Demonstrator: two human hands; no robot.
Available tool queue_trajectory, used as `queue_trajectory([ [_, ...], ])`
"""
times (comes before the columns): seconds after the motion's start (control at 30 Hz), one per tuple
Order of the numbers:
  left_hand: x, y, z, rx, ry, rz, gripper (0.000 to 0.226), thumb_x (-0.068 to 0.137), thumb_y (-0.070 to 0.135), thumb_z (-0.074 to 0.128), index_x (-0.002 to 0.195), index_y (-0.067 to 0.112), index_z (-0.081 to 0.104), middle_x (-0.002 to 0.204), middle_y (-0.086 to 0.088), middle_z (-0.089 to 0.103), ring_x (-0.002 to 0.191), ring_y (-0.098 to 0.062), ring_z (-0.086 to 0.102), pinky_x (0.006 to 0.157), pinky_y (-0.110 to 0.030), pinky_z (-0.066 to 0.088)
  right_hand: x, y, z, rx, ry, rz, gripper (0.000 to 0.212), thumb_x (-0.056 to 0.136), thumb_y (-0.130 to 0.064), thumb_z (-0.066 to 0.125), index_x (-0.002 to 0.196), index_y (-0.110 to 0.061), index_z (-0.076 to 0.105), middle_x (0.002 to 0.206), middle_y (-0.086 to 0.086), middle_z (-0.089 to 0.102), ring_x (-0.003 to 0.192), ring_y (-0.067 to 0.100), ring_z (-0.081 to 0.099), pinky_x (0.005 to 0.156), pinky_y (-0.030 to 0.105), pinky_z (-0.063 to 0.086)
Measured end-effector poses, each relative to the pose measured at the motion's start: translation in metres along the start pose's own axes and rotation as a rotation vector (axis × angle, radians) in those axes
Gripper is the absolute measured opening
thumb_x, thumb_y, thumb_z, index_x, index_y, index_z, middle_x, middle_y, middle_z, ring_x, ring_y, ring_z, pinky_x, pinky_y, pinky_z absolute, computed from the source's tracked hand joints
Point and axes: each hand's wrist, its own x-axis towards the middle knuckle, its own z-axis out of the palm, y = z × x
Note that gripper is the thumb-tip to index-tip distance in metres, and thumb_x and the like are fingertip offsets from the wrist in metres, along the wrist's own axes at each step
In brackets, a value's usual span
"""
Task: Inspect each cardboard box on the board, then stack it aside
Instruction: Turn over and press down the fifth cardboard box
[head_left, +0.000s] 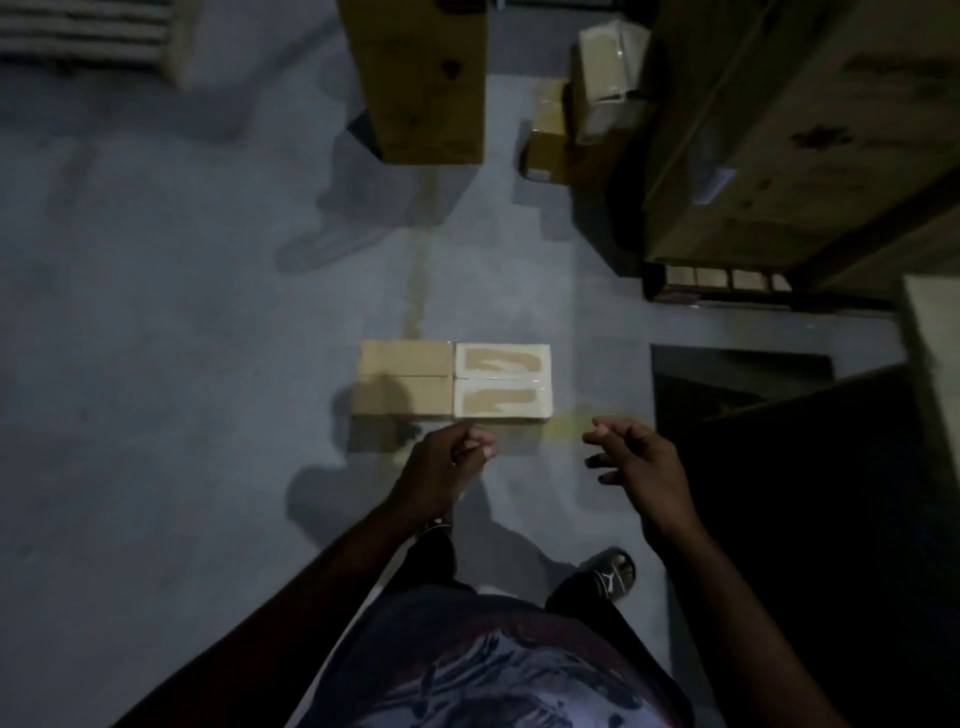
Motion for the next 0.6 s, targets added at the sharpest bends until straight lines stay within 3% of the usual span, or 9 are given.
queue_trajectory([
  [0.07,0.009,-0.017,-0.036,0.013,0.024,-0.001,0.023,0.082,0.050,0.064,0.094,0.032,0.071,0.092,0.007,0.075,0.084,-0.011,0.070,0.077,-0.035,0.056,0.015,-0.012,0.029,-0.034,-0.003,0.009,0.013,0.098,-0.017,0.063,0.108,-0.013,0.070,0.096,0.003,0.076,0.068,0.010,0.070,0.060,0.024,0.051],
  [0.13,0.021,-0.027,-0.060,0.018,0.033,-0.028,0.010,0.084,0.046,0.067,0.091,0.039,0.070,0.094,0.010,0.074,0.087,-0.010,0.069,0.080,-0.035,0.055,0.029,-0.021,0.049,-0.064,-0.004,0.011,0.016,0.098,-0.018,0.063,0.111,-0.011,0.070,0.094,0.000,0.076,0.069,0.010,0.071,0.058,0.021,0.051],
  [0.23,0.041,-0.033,-0.077,0.054,0.029,-0.059,0.009,0.094,0.024,0.067,0.100,0.022,0.072,0.098,0.005,0.073,0.091,-0.013,0.069,0.081,-0.029,0.052,0.045,-0.029,0.067,-0.078,-0.007,0.017,0.014,0.099,-0.020,0.063,0.110,-0.015,0.070,0.093,-0.001,0.076,0.070,0.011,0.070,0.059,0.023,0.050],
  [0.43,0.072,-0.042,-0.077,0.056,0.016,-0.130,0.022,0.093,0.027,0.067,0.108,0.012,0.073,0.110,0.000,0.073,0.104,-0.013,0.068,0.090,-0.030,0.052,0.084,-0.030,0.083,-0.103,-0.044,0.068,0.013,0.099,-0.019,0.062,0.109,-0.015,0.069,0.092,-0.002,0.075,0.067,0.008,0.069,0.060,0.024,0.049],
  [0.6,0.100,-0.031,-0.062,0.073,0.044,-0.207,0.016,0.093,0.019,0.069,0.104,0.009,0.074,0.094,0.000,0.073,0.087,-0.012,0.068,0.083,-0.028,0.050,0.129,-0.028,0.077,-0.116,-0.080,0.118,0.011,0.099,-0.018,0.061,0.107,-0.018,0.069,0.094,-0.001,0.075,0.066,0.008,0.069,0.060,0.024,0.050],
])
